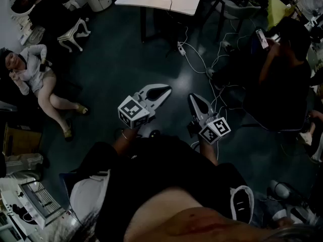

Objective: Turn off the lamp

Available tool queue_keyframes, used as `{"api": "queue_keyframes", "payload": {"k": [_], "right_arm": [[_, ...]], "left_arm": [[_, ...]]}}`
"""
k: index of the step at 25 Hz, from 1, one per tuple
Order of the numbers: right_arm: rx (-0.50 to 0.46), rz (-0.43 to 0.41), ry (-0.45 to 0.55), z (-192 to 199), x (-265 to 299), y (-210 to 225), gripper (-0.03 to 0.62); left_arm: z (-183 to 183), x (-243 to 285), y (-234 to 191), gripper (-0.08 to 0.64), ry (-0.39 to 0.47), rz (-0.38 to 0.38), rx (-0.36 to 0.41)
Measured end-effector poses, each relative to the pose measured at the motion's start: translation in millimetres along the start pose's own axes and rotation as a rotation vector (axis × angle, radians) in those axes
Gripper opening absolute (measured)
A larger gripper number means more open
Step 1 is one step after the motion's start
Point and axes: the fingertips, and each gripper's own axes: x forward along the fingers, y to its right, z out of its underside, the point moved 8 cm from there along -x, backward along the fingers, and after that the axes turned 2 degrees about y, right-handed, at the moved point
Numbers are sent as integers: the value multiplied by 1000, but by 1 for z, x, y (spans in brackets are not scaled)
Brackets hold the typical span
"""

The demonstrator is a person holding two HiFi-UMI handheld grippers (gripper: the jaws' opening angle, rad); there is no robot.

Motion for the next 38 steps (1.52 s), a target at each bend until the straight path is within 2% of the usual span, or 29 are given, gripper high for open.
{"api": "queue_keyframes", "payload": {"k": [8,14,18,23,31,35,38], "right_arm": [[10,1,2,-2,-23,4,0],[11,-46,25,-4,-39,6,0],[49,-32,50,-1,-57,9,0],[79,-10,33,3,-73,11,0],[40,-9,56,-10,-49,23,0],[33,17,51,-14,-41,31,0],[24,47,42,-17,-35,38,0]], "left_arm": [[-1,11,21,8,-7,-14,-6],[0,25,35,8,-13,-17,12],[10,34,47,8,-16,0,35],[18,41,60,8,-46,17,29],[7,46,26,8,-9,-5,17],[6,61,10,8,30,32,29],[5,73,3,8,19,54,-4]]}}
